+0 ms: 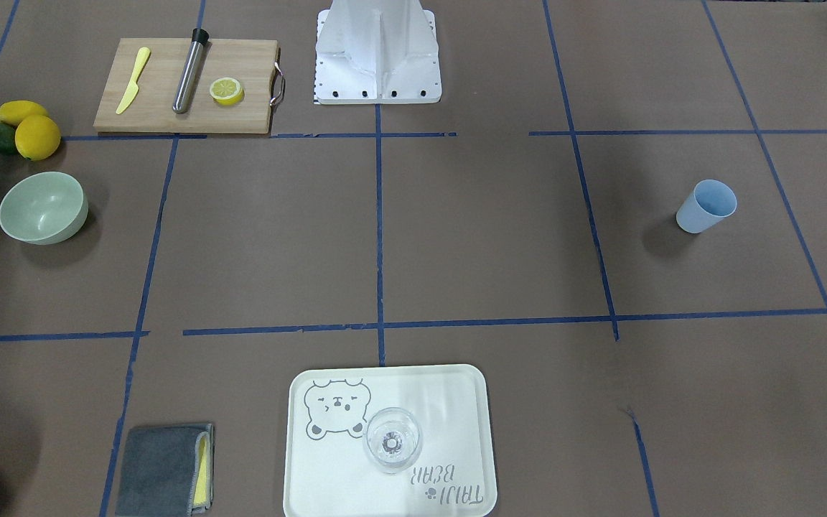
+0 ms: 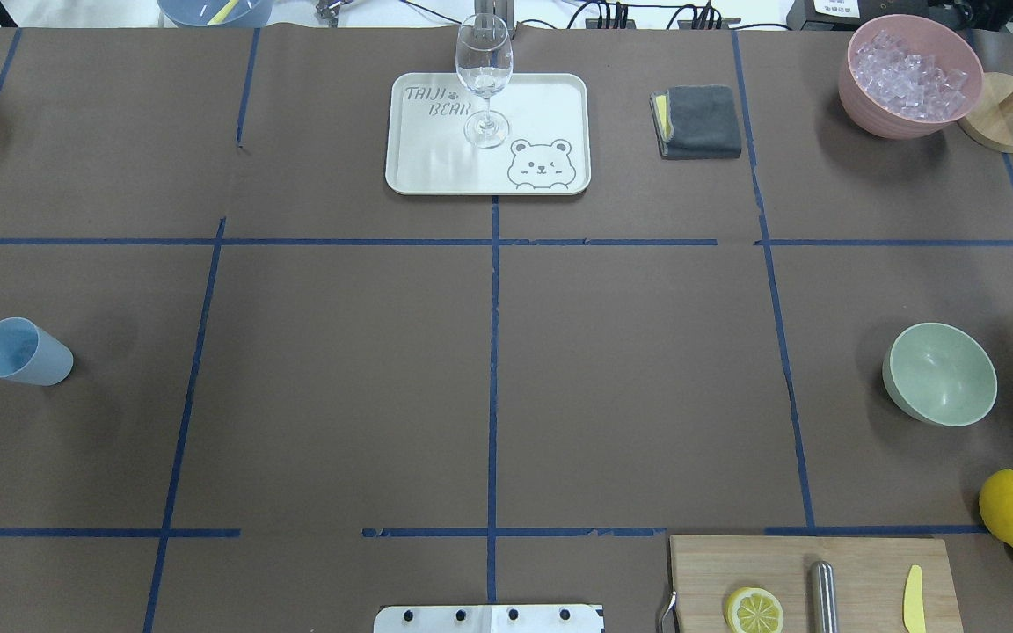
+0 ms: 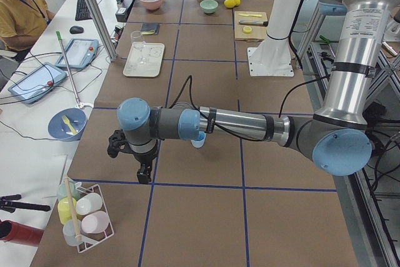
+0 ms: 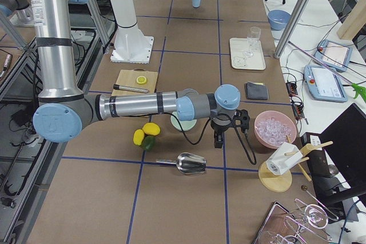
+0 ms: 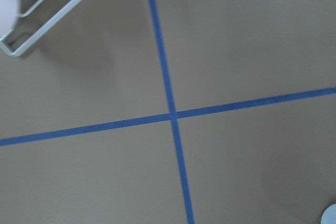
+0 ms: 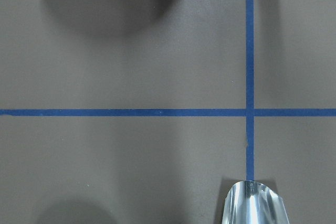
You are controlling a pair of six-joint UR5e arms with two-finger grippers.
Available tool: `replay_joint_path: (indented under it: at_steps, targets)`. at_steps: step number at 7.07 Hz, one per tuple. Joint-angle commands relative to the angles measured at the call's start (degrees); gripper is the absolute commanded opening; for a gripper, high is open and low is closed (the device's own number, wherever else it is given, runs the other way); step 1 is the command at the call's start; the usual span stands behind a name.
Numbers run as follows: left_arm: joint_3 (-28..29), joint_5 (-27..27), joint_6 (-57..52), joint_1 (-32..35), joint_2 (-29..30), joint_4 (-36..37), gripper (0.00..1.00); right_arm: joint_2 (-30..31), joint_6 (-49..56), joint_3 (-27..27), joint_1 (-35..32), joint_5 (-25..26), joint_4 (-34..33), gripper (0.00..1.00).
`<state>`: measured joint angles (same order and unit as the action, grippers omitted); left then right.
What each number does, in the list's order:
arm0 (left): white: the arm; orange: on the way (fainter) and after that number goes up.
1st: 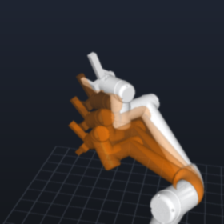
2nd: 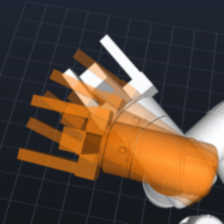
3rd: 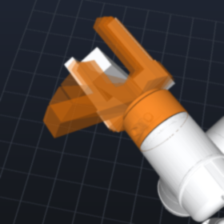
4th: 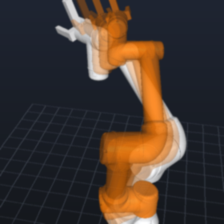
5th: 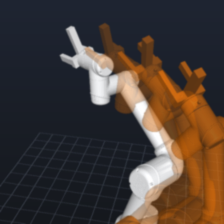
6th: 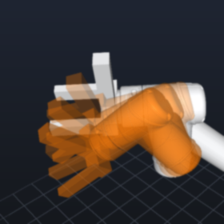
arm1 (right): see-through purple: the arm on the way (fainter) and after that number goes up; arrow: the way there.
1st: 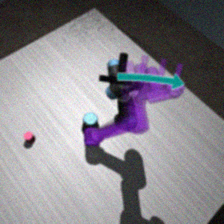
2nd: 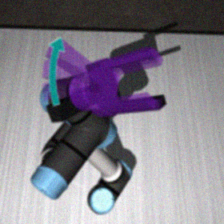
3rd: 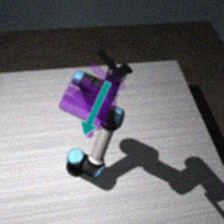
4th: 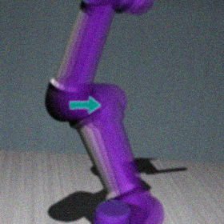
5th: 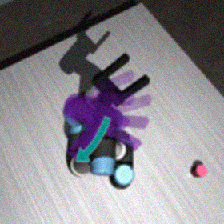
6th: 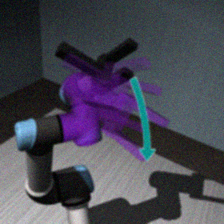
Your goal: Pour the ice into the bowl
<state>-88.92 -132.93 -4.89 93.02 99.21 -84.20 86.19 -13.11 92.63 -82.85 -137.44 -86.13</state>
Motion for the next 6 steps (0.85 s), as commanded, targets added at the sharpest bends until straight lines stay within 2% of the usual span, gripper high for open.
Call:
replay_joint_path:
  at_steps: [1,6]
  targets:
    - [-2.9,0.5,-4.6,-0.8,-2.6,-5.6,1.00,-1.7,0.0,-1.3,0.4,0.5,0.3,1.00]
    - [-3.2,-0.2,-4.3,-1.2,-4.2,-7.4,1.00,0.9,-0.2,0.6,1.0,-1.0,1.1,1.00]
